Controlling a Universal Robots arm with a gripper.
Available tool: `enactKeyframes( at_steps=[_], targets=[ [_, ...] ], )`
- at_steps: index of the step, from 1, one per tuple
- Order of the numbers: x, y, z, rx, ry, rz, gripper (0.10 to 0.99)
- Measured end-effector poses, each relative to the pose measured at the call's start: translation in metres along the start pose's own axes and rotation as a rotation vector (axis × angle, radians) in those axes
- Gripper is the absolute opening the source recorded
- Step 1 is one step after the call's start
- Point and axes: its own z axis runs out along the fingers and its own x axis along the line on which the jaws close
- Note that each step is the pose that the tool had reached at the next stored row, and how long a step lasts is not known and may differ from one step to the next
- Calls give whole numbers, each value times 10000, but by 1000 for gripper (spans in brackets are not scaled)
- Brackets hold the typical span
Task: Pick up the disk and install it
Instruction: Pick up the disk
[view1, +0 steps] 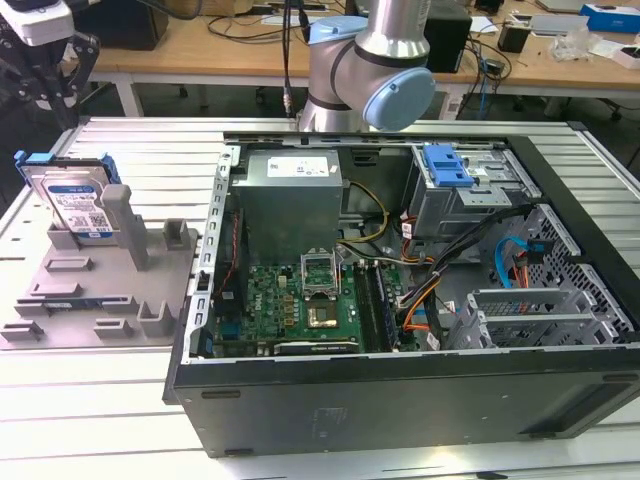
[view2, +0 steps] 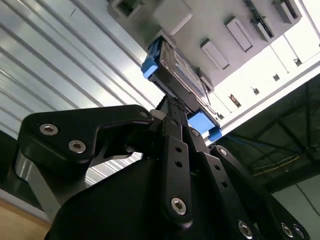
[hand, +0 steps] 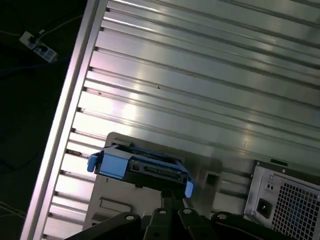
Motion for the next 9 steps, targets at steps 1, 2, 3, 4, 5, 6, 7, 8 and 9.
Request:
enactKeyframes(
  at_steps=[1, 2, 3, 4, 5, 6, 7, 8, 9],
  targets=[
    [0, 0, 1, -6, 11, -267, 106],
    [0, 0, 1, -10, 19, -452, 106],
    [0, 0, 1, -16, 33, -746, 106],
    [0, 0, 1, -21, 43, -975, 106],
    [0, 0, 1, -26, 52, -1171, 106],
    [0, 0, 1, -33, 66, -1486, 106],
    [0, 0, 1, -42, 84, -1889, 106],
    [0, 0, 1, -48, 97, -2172, 106],
    [0, 0, 1, -52, 105, -2346, 106]
  ],
)
